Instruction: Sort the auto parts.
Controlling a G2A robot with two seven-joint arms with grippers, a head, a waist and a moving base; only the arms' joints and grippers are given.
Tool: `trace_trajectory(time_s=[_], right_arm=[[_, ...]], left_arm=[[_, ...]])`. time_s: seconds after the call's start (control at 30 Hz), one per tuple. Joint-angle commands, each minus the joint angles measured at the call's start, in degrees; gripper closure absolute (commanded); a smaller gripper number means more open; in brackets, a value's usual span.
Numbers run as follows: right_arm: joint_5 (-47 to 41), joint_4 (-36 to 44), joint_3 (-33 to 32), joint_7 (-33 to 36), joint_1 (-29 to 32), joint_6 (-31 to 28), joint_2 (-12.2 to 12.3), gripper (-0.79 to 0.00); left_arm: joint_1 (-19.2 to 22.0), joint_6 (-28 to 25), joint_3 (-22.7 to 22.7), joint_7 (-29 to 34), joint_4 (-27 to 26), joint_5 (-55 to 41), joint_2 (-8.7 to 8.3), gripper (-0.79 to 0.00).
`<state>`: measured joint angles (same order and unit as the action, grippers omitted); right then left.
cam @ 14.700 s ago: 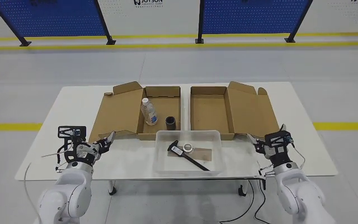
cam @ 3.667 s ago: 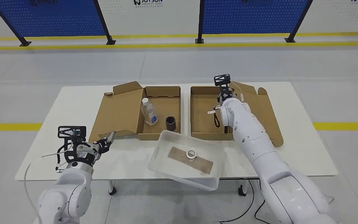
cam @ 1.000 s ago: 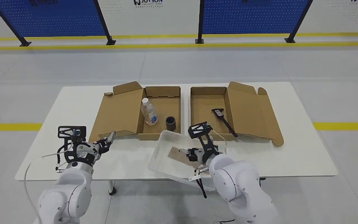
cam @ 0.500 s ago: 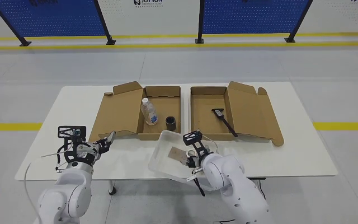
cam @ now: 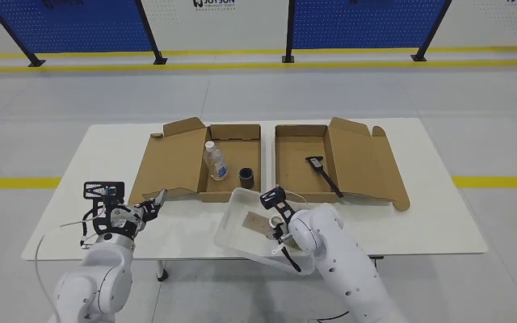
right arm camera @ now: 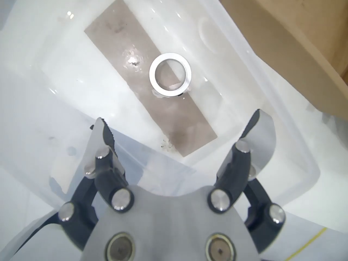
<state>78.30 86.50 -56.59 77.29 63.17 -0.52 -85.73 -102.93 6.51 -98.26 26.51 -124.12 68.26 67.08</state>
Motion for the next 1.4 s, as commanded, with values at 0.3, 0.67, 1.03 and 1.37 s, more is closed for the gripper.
trace_trajectory(time_s=[0.3,0.67,1.03,1.37], right_arm=[[0.6,-6.2,2.5,4.5,-5.7,-3.6,-0.6,-0.785],[-0.4,-10.0,3.2,2.9,-9.3,-4.1,-1.2,-0.785],[-5.4,-2.5,0.5,0.5,-5.0,3.3,-1.1,-0.785],[-5.1,9.1,-3.2,1.8,1.3,7.1,-0.1,-0.785]], left_arm=[[0.0,0.0,0.0,0.0,0.0,0.0,0.00,-0.785],[0.0,0.0,0.0,0.0,0.0,0.0,0.00,-0.785],[0.0,0.0,0.0,0.0,0.0,0.0,0.00,-0.785],[0.0,0.0,0.0,0.0,0.0,0.0,0.00,-0.785]])
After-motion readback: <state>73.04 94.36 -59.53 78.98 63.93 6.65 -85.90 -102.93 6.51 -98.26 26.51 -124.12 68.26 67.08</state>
